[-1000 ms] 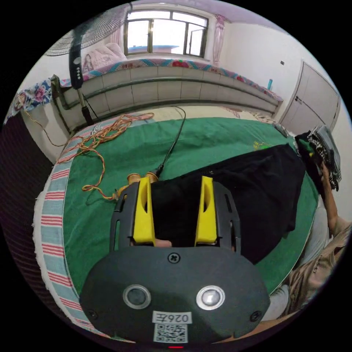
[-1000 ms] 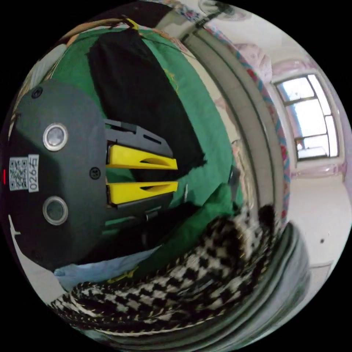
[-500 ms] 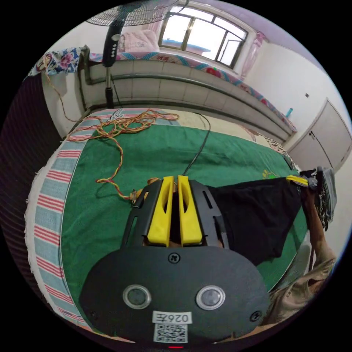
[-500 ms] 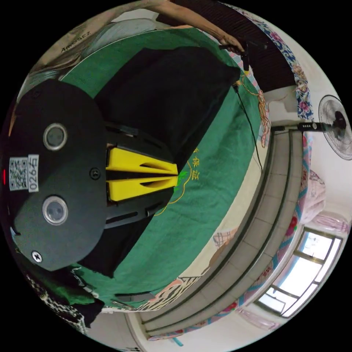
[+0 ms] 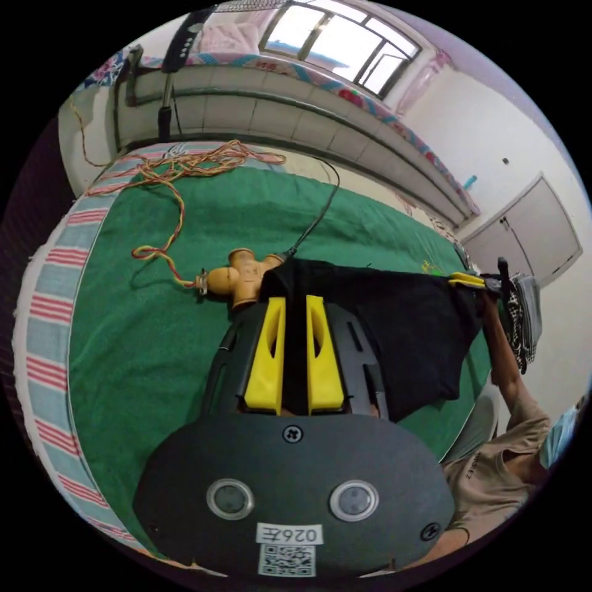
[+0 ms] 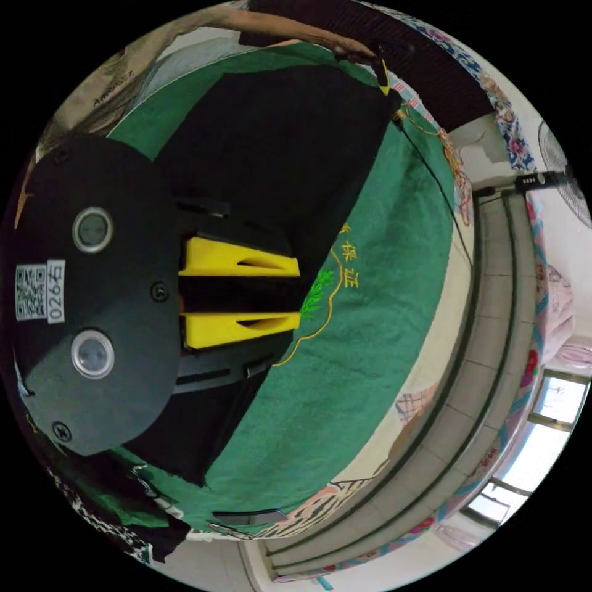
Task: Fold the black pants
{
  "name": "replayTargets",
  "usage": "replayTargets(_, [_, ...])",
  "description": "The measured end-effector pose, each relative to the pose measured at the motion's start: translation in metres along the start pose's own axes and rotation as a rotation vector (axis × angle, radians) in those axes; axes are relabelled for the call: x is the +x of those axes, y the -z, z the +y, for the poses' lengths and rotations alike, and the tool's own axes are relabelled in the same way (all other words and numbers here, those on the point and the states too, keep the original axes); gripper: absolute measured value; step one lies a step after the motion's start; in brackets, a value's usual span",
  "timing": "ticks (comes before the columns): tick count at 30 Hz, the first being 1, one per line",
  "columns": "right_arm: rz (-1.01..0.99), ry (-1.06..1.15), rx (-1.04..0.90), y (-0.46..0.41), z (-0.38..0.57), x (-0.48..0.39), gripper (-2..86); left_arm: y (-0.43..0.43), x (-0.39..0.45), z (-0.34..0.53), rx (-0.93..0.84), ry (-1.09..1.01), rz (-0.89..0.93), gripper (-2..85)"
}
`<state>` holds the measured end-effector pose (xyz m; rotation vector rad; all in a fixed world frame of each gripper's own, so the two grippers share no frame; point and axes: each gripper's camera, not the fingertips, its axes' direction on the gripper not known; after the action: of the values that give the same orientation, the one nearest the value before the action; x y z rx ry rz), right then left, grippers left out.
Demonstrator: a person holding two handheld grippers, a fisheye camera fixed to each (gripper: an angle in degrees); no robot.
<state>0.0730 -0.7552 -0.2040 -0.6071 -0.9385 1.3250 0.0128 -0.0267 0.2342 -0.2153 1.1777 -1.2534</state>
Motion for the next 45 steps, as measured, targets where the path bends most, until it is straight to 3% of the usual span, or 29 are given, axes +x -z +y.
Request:
replayTargets(4, [-0.119,-0.054,0.127,0.024,0.027,0.017,5.7,0.019,0.023,0.033,0.136,0.027,-0.068,1.9])
replayTargets(7, [-0.111,-0.043,0.173,0.029,0.058,0.023,2.5,0.030,0.061,0.070,0.291,-0.082,-0.116,-0.6])
replayTargets(8, [-0.094,-0.039,0.157,0.025,0.063,0.026,1.7,0.017,0.075,0.077,0.269,-0.153,-0.145,-0.8])
replayTargets(10, [0.128,-0.047,-0.046,-0.004,0.081,0.043,-0.2,-0.026,0.081,0.076,0.043,-0.211,-0.266,-0.9])
replayTargets(11, [0.143,-0.025,-0.042,-0.005,0.087,0.047,-0.5,-0.055,0.072,0.074,-0.134,-0.159,-0.328,-0.9])
replayTargets(14, [0.127,-0.247,0.015,0.024,0.126,0.091,-0.8,-0.030,0.066,0.088,0.029,0.017,-0.127,-1.0])
replayTargets(16, [0.131,-0.330,0.053,0.049,0.165,0.119,-0.9,-0.016,0.090,0.094,0.132,-0.004,-0.052,-1.0])
replayTargets(23, [0.155,-0.506,0.156,0.082,0.252,0.165,-0.4,-0.107,0.320,0.059,0.065,-0.422,0.266,-0.9])
replayTargets(28, [0.026,-0.752,0.274,0.097,0.346,0.204,6.0,-0.211,0.498,0.034,0.047,-0.736,0.318,0.2])
replayTargets(31, [-0.126,-0.858,0.332,0.094,0.390,0.225,11.3,-0.279,0.583,0.009,0.039,-0.824,0.370,6.0])
replayTargets(35, [-0.297,-0.939,0.403,0.083,0.424,0.247,14.0,-0.383,0.679,-0.026,-0.122,-0.884,0.306,20.3])
replayTargets(38, [-0.342,-0.917,0.443,0.083,0.427,0.256,16.4,-0.453,0.727,-0.041,-0.245,-0.864,0.275,24.2])
replayTargets(41, [-0.332,-0.898,0.446,0.082,0.419,0.260,16.3,-0.493,0.768,-0.042,-0.279,-0.853,0.244,15.8])
replayTargets(44, [-0.283,-0.883,0.426,0.079,0.407,0.265,6.7,-0.509,0.810,-0.036,-0.322,-0.968,0.189,2.0])
replayTargets(45, [-0.329,-0.860,0.384,0.073,0.402,0.270,0.7,-0.512,0.825,-0.036,-0.379,-1.005,0.215,1.3])
